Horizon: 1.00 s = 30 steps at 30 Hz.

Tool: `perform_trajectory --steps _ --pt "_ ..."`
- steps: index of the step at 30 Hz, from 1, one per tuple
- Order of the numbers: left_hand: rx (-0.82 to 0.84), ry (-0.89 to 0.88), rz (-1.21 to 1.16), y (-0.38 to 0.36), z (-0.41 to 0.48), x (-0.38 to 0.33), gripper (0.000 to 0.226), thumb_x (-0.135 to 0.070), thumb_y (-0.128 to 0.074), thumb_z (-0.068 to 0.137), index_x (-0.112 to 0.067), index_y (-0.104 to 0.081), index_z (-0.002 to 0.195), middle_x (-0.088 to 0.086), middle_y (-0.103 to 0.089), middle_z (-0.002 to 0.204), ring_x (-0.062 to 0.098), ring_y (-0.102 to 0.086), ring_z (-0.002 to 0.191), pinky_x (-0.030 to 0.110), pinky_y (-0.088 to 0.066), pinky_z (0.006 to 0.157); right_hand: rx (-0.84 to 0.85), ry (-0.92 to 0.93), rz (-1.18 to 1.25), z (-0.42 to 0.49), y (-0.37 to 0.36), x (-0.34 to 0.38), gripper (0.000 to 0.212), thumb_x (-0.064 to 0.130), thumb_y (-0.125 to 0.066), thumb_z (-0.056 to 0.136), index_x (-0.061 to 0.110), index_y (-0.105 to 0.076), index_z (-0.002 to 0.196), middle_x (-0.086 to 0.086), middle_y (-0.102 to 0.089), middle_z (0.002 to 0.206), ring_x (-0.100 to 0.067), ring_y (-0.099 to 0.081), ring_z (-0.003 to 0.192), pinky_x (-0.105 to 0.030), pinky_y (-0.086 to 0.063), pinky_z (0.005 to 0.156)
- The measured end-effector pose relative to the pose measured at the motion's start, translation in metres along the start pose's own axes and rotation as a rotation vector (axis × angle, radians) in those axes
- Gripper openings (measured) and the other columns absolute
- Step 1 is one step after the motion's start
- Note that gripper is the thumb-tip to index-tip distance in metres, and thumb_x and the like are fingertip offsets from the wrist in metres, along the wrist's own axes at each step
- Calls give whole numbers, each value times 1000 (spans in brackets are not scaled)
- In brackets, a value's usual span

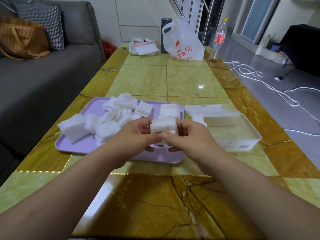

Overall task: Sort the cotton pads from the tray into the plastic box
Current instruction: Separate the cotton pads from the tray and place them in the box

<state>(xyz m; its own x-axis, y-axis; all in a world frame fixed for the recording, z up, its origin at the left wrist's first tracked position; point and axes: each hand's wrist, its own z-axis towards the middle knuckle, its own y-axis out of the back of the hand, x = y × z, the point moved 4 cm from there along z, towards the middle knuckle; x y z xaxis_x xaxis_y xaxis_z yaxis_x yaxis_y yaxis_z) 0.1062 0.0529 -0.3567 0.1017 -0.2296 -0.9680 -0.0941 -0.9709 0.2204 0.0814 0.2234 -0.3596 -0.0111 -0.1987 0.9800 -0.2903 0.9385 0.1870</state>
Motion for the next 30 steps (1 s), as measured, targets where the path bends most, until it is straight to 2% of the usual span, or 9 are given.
perform_trajectory --steps 4,8,12,15,20,23,26,28,30 --pt "-62 -1 -59 -14 1 -14 20 -21 -73 94 -12 -68 112 7 -80 93 21 -77 89 38 -57 78 -122 37 37 0 17 12 4 14 -74 89 11 -76 90 -17 -75 92 -31 -74 87 -36 -63 69" --pt "-223 -63 44 -34 12 -21 12 -13 -67 96 -21 -69 105 2 -79 86 19 -75 84 43 -60 82 -365 63 69 7 60 18 12 18 -66 88 7 -72 88 -14 -65 76 -26 -61 68 -33 -54 58" --pt "-269 -159 285 -64 30 -28 19 -20 -69 93 -30 -68 109 -13 -71 110 8 -67 100 33 -56 92 -526 96 -108 10 101 8 26 17 -64 84 -8 -57 86 -5 -43 68 -17 -37 61 -31 -36 57" --pt "-227 -158 347 -85 41 -22 33 -28 -69 93 -37 -61 124 -15 -63 128 4 -62 111 25 -51 91 -592 40 -296 11 129 -1 14 19 -66 86 6 -63 88 4 -57 72 -15 -50 64 -27 -35 54" --pt "-176 -126 283 -100 45 -13 47 -23 -65 97 -40 -53 139 -13 -57 134 -1 -65 100 3 -45 65 -574 -92 -559 20 145 -15 24 32 -69 89 19 -56 105 6 -57 84 -22 -56 83 -29 -36 55" --pt "-172 -122 256 -102 45 -13 41 -25 -66 97 -39 -58 135 -16 -59 127 -11 -63 86 4 -47 63 -563 -118 -665 27 141 -17 25 33 -66 91 17 -59 108 0 -63 100 -24 -57 88 -34 -46 67" --pt "-164 -119 241 -104 44 -12 39 -28 -68 96 -38 -60 133 -20 -59 125 -15 -61 81 5 -47 62 -518 -118 -709 35 130 -15 29 36 -66 91 16 -63 111 -3 -65 105 -28 -61 92 -32 -45 72" --pt "-162 -123 233 -103 44 -12 40 -27 -69 95 -37 -61 133 -20 -60 123 -13 -62 79 4 -47 61 -442 -102 -660 41 122 -16 22 33 -68 87 13 -67 96 -4 -68 93 -29 -66 89 -31 -48 67" --pt "-164 -129 226 -102 44 -12 41 -27 -70 95 -36 -61 133 -19 -60 123 -11 -64 80 6 -48 61 -324 -112 -570 43 113 -15 20 24 -67 77 23 -50 67 4 -53 69 -24 -61 77 -26 -43 56"
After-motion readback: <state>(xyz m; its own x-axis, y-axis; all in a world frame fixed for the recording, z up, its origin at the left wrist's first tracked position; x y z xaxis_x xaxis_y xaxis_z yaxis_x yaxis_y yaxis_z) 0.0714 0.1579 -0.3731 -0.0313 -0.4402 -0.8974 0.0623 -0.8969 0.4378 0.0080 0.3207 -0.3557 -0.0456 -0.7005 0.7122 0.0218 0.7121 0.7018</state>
